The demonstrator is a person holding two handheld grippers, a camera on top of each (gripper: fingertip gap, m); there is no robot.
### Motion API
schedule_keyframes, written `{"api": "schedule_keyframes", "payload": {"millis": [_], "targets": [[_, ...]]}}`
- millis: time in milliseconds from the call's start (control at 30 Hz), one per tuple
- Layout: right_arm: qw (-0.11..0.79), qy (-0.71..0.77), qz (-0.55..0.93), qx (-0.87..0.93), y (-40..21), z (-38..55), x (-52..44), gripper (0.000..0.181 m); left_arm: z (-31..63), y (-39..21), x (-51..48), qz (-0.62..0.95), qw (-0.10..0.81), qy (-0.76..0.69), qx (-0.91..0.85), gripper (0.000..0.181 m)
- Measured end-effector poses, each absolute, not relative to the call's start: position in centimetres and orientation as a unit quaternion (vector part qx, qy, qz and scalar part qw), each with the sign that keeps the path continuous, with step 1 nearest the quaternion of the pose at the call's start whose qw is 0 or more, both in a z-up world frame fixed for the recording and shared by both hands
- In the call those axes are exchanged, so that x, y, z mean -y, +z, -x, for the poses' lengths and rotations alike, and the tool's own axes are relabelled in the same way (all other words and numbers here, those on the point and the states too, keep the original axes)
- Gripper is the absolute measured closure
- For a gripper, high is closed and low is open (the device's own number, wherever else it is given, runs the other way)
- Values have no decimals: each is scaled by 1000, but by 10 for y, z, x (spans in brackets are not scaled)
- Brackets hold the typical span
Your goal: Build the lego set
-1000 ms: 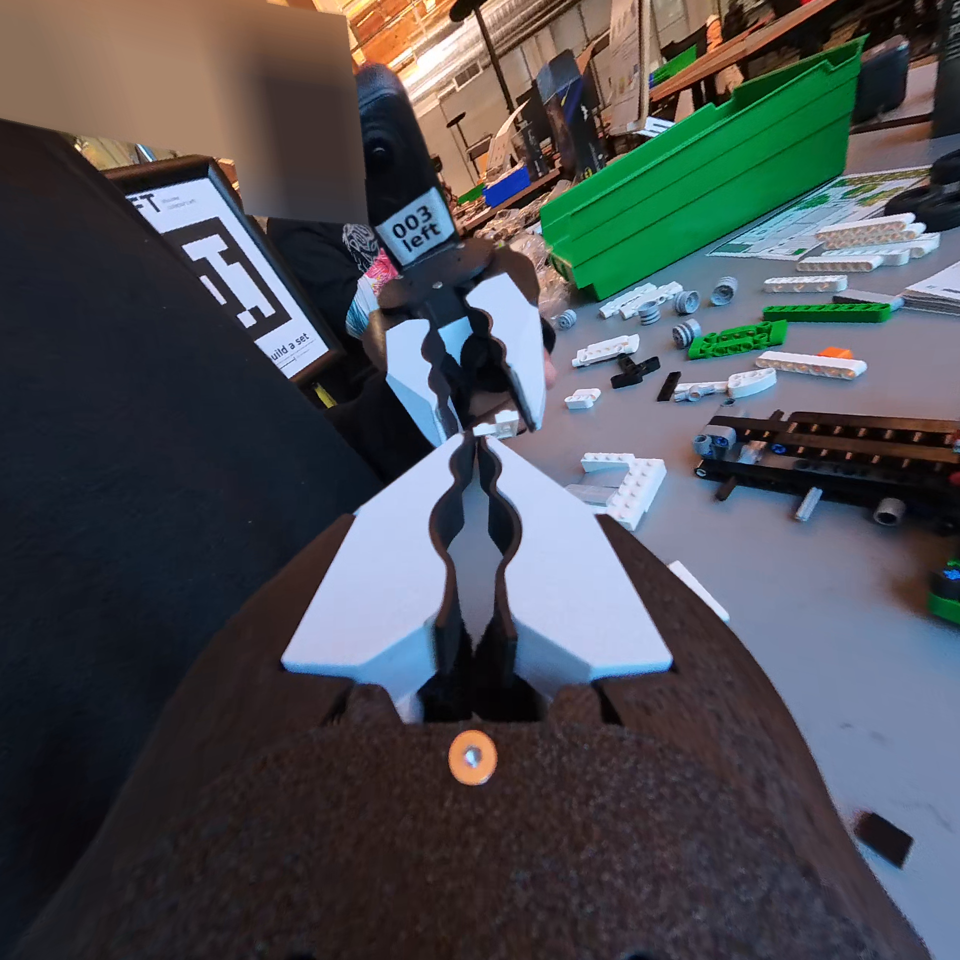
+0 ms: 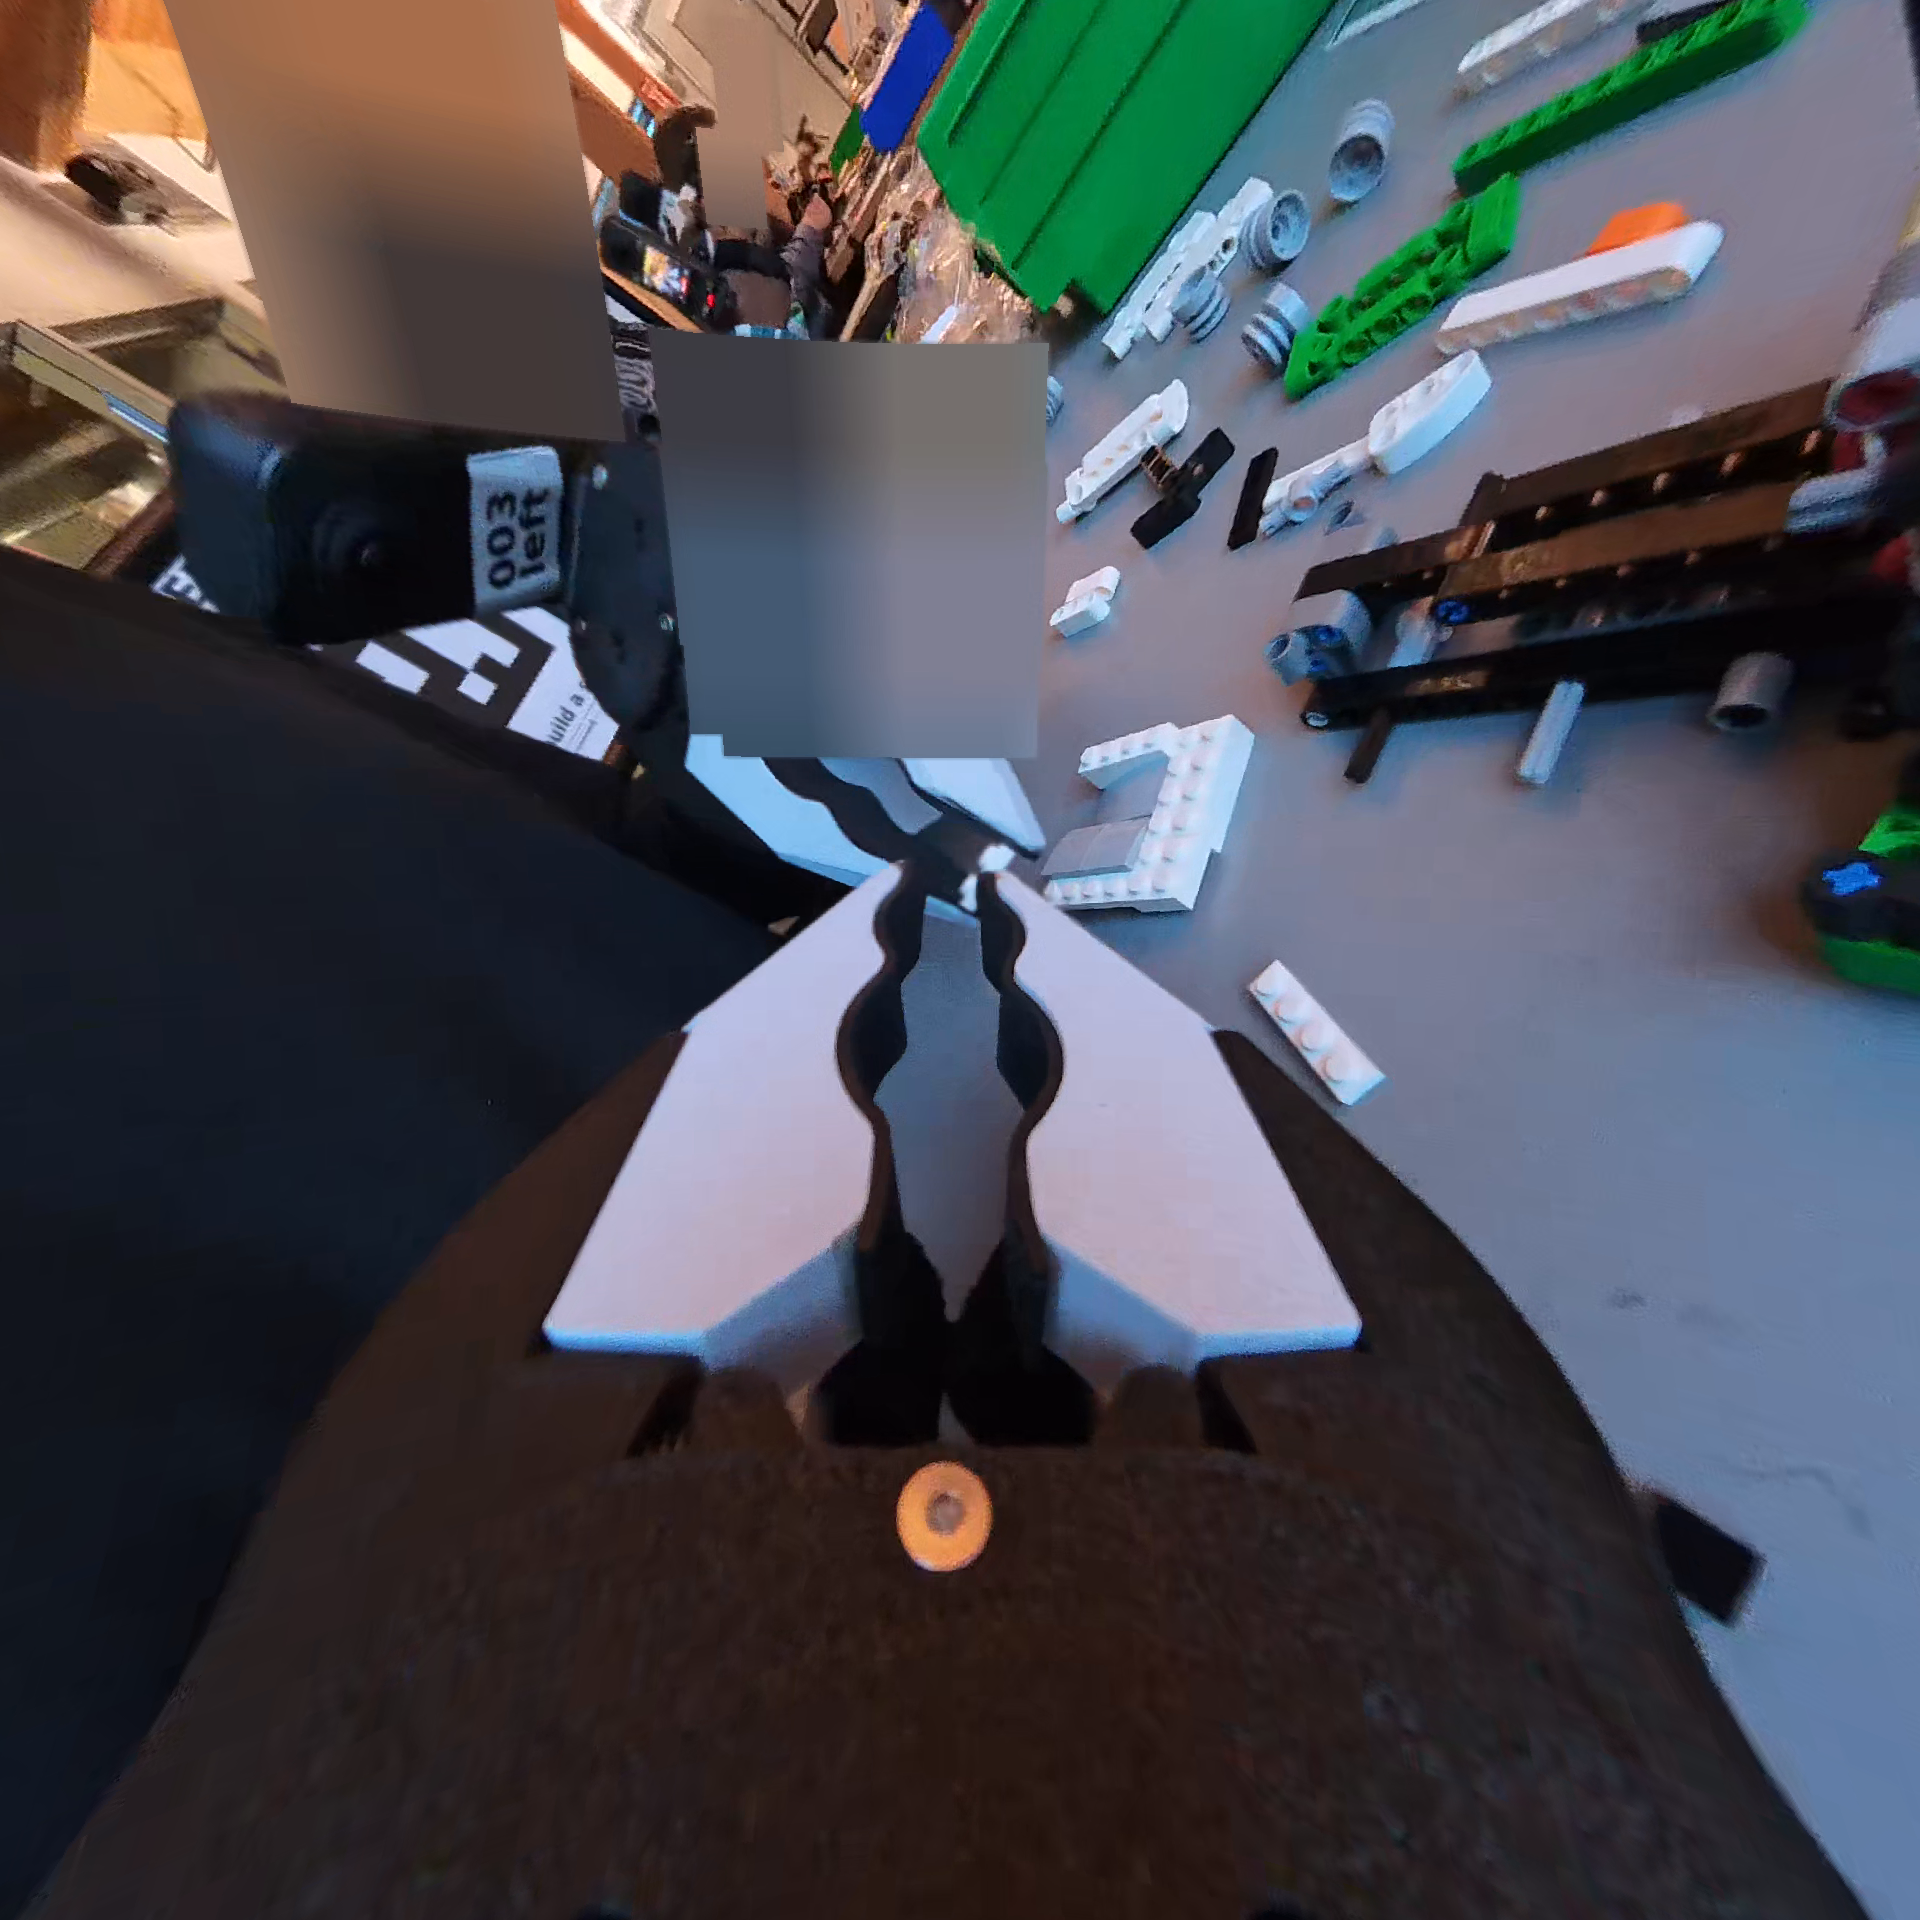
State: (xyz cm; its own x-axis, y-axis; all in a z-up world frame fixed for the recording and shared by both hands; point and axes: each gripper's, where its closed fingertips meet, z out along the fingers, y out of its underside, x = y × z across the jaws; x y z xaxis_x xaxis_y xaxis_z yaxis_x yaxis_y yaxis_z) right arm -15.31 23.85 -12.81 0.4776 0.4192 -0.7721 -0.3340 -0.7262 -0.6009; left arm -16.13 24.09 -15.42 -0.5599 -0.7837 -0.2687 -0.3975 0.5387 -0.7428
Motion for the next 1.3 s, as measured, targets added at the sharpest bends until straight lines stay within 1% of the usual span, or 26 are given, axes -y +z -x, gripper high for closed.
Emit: {"api": "schedule_keyframes", "payload": {"millis": [200,333,467,600,867,1000,1233,1267,1300], "targets": [[343,494,799,24,-144,157,-243,169,160,-161,-238,328,318,-275,-846,166],[344,483,805,23,-147,155,-242,176,160,-161,-237,322,324,-266,-849,166],[344,483,805,20,-147,155,-243,172,160,-162,-236,316,330,-257,-852,166],[339,489,804,25,-146,157,-243,174,161,-162,-236,317,331,-255,-851,166],[331,497,801,31,-145,164,-244,164,164,-160,-238,320,336,-252,-849,166],[340,502,795,20,-141,157,-246,163,166,-162,-240,320,337,-245,-851,166],[313,492,812,28,-150,167,-245,165,164,-163,-242,314,344,-231,-854,166],[313,494,811,24,-151,168,-246,166,164,-164,-242,314,344,-230,-854,166],[315,495,809,20,-151,168,-247,171,164,-165,-243,315,344,-229,-854,166]]}}
